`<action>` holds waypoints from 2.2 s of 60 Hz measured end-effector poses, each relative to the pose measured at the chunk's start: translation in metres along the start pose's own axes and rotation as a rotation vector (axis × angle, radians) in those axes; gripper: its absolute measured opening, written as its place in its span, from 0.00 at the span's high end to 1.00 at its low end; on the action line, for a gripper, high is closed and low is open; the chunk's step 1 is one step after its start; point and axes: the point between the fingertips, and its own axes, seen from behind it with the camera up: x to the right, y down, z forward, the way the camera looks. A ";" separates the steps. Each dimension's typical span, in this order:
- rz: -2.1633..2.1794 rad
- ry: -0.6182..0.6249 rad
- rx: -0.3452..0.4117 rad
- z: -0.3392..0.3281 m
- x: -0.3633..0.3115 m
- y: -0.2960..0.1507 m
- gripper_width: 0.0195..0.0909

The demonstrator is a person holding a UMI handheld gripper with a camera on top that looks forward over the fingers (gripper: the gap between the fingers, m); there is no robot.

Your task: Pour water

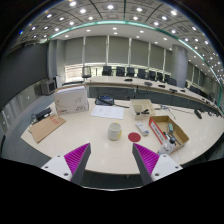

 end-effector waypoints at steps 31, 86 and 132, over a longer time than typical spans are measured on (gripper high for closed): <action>0.154 0.205 -0.009 0.040 0.160 0.089 0.06; 0.058 0.181 0.136 0.211 0.285 0.108 0.71; -1.295 0.610 0.140 0.275 0.160 -0.128 0.72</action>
